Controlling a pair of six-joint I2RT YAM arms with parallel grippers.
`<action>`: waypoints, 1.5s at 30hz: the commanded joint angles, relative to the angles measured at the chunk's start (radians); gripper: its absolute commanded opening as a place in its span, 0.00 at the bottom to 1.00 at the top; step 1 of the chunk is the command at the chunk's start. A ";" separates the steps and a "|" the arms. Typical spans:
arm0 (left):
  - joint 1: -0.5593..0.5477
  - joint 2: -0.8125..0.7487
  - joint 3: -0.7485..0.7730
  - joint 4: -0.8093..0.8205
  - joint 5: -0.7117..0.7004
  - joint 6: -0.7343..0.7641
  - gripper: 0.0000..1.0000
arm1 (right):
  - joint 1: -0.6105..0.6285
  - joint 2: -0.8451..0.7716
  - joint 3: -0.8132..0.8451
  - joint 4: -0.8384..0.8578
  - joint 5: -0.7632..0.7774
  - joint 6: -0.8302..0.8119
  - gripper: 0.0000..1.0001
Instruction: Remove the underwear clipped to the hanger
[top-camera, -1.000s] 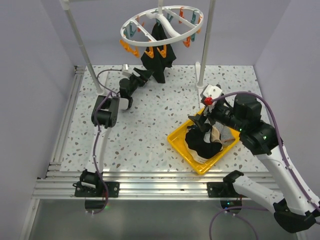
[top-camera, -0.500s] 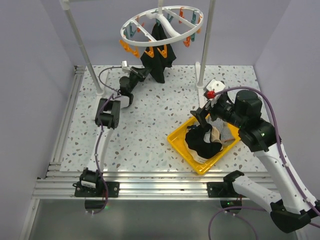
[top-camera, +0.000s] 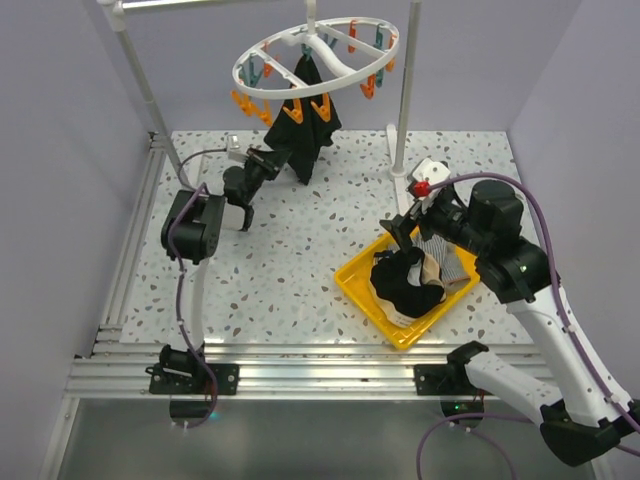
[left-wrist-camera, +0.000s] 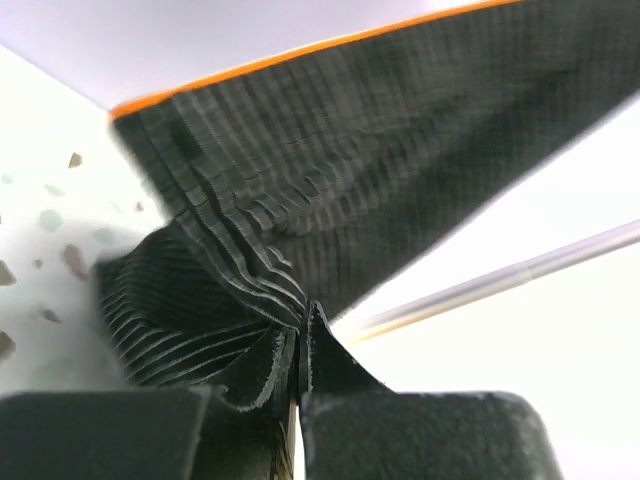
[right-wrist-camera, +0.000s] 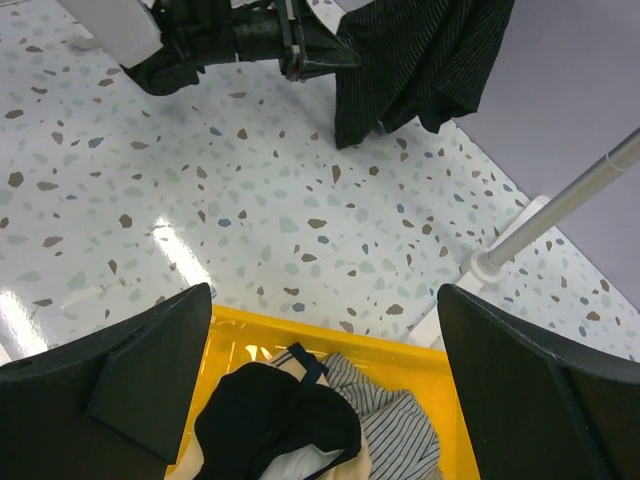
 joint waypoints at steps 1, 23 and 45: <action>0.023 -0.188 -0.173 0.362 -0.124 0.073 0.00 | -0.010 0.000 0.028 0.055 -0.031 0.002 0.99; 0.095 -0.656 -0.569 0.375 -0.212 0.226 0.00 | -0.024 -0.049 0.026 0.062 -0.025 0.030 0.99; -0.055 -1.239 -0.743 -0.076 0.193 0.588 0.00 | -0.027 0.121 0.106 0.130 -0.154 0.044 0.99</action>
